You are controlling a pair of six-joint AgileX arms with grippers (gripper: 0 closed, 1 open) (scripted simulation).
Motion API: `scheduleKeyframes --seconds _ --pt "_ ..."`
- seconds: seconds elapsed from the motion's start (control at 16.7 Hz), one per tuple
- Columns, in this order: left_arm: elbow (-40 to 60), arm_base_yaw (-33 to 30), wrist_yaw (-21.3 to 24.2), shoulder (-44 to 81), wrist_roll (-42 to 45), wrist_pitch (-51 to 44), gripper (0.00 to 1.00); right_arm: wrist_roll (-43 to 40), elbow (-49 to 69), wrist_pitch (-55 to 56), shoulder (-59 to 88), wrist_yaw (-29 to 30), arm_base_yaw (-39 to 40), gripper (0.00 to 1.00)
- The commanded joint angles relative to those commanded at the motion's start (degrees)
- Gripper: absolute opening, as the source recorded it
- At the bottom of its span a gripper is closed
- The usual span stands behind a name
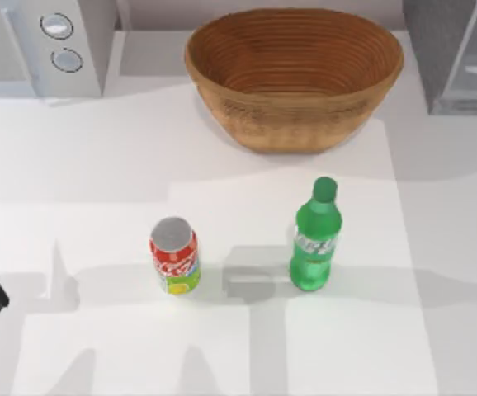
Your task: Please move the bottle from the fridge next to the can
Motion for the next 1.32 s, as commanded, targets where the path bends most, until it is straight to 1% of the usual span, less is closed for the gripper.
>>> scheduleKeyframes --seconds 0.18,0.36,0.54,0.84,1.02,1.14,1.32 --pt "0.0 0.0 0.0 0.0 0.0 0.0 1.0 3.62 0.11 3.36 0.11 0.23 2.16 1.0" --pt "0.0 0.0 0.0 0.0 0.0 0.0 1.0 12.62 0.18 11.35 0.22 1.32 7.68 1.0" --pt "0.0 0.0 0.0 0.0 0.0 0.0 1.0 26.28 0.09 22.35 0.41 3.21 15.88 1.0" --pt "0.0 0.0 0.0 0.0 0.0 0.0 1.0 53.42 -0.52 43.58 0.85 7.15 31.99 1.0" --pt "0.0 0.0 0.0 0.0 0.0 0.0 1.0 67.41 -1.03 55.42 1.08 9.31 40.75 1.0" --pt "0.0 0.0 0.0 0.0 0.0 0.0 1.0 74.06 -1.33 61.56 1.17 10.46 45.51 1.0" --pt "0.0 0.0 0.0 0.0 0.0 0.0 1.0 79.43 -1.63 66.7 1.13 11.47 49.82 1.0"
